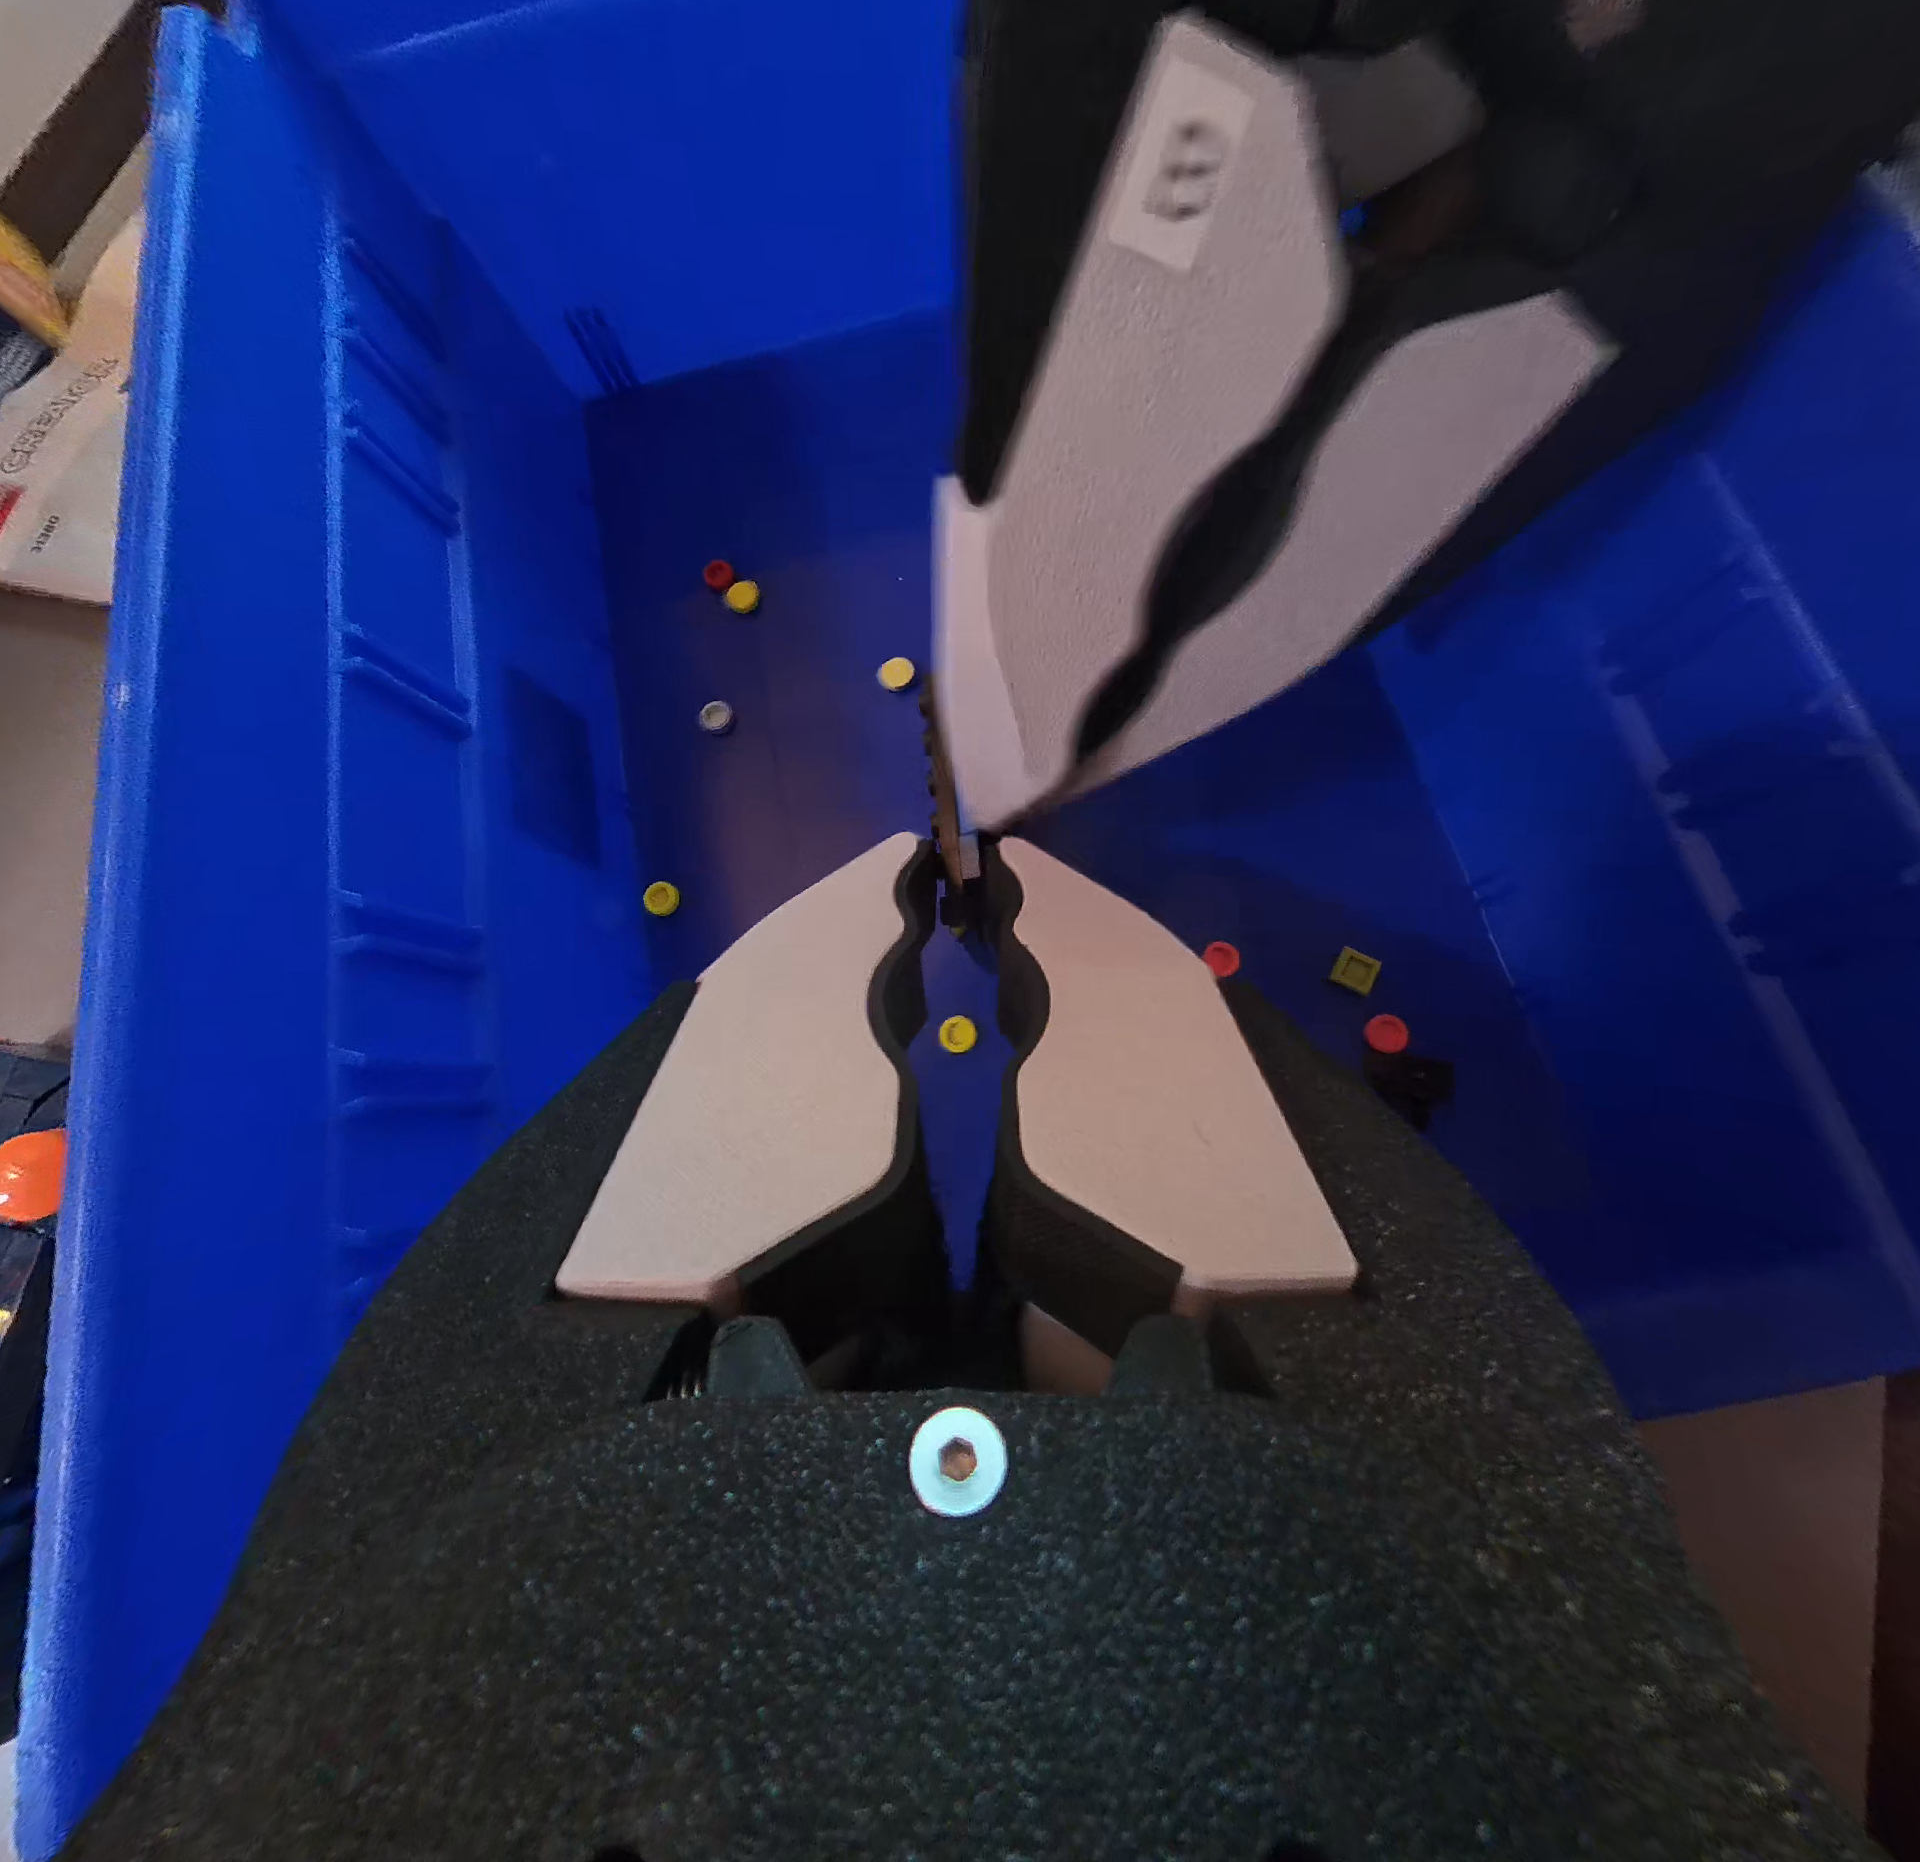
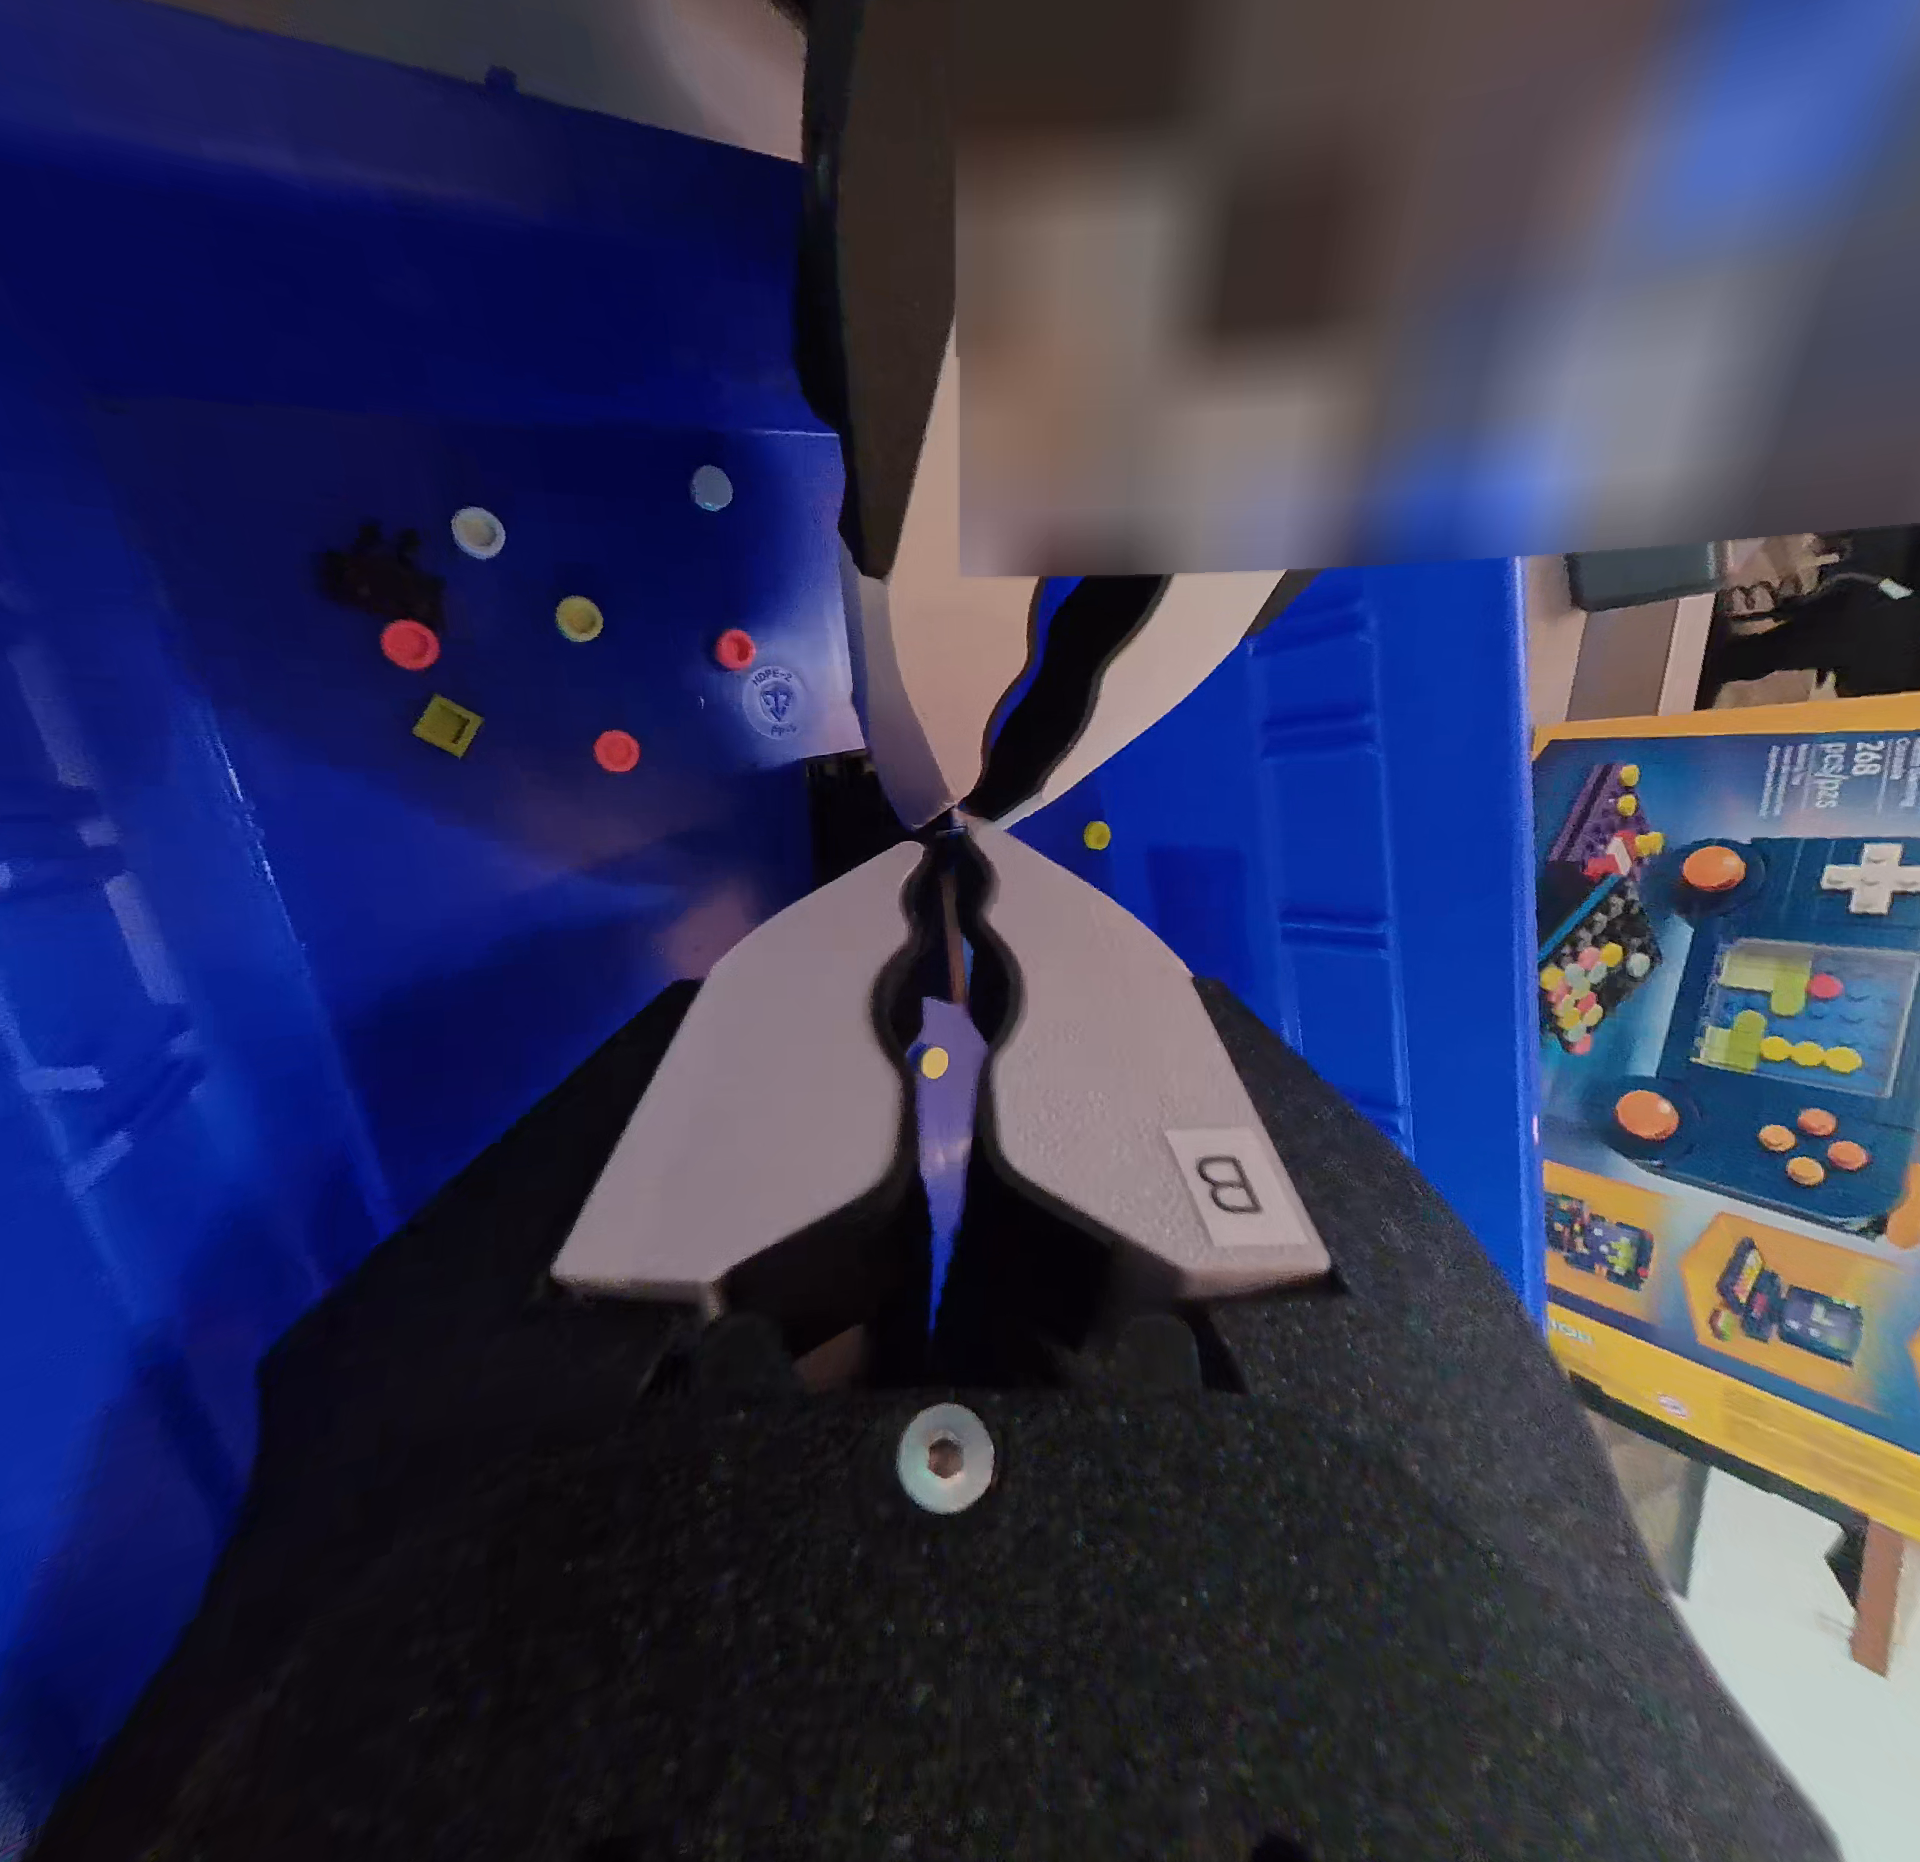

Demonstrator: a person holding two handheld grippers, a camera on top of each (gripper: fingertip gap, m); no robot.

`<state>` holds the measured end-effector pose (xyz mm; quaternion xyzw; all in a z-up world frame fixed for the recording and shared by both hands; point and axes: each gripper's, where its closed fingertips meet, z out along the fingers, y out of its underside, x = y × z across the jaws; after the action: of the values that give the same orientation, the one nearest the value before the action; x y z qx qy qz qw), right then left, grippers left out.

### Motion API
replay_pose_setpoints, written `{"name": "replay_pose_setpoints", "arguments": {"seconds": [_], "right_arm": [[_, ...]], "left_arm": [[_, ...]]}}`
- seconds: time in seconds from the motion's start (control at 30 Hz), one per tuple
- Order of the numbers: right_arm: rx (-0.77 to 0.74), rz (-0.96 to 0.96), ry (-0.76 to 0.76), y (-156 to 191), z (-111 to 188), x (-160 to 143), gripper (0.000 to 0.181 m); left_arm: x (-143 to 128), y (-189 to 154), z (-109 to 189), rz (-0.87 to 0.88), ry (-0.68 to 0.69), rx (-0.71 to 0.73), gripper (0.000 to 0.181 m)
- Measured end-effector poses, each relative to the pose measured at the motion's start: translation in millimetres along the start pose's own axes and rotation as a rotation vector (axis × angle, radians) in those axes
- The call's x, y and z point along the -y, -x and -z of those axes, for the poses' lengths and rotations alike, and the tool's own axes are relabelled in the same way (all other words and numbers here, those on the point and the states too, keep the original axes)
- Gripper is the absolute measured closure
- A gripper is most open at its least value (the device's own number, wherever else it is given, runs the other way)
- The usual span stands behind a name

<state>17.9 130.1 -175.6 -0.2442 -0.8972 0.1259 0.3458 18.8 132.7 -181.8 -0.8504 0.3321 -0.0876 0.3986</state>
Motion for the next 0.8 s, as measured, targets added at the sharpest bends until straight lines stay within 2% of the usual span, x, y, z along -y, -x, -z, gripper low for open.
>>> {"name": "replay_pose_setpoints", "arguments": {"seconds": [0.03,0.07,0.13,0.2,0.27,0.3,0.63,0.8], "right_arm": [[0.236,0.007,0.008,38,0,3,0.181],[0.304,-0.050,0.152,55,-10,-12,0.181],[0.124,0.133,0.111,30,0,-7,0.181],[0.048,0.014,-0.058,11,12,10,0.181],[-0.009,-0.031,-0.061,-1,15,4,0.177],[-0.006,-0.050,-0.040,-2,14,0,0.172],[0.033,-0.036,-0.013,5,7,0,0.172],[0.000,0.006,0.003,4,5,-1,0.174]], "left_arm": [[-2,12,0,0.006,0.011,0.088,0.172],[-2,15,0,-0.001,0.006,0.101,0.172],[2,-10,0,-0.022,0.000,-0.041,0.172],[2,-9,-1,-0.054,0.004,-0.003,0.172],[3,-7,-1,-0.034,0.001,-0.014,0.172],[3,-6,-1,-0.037,0.002,-0.013,0.173],[3,-5,-2,-0.039,0.000,0.002,0.173],[3,-5,-2,-0.038,0.001,0.006,0.173]]}}
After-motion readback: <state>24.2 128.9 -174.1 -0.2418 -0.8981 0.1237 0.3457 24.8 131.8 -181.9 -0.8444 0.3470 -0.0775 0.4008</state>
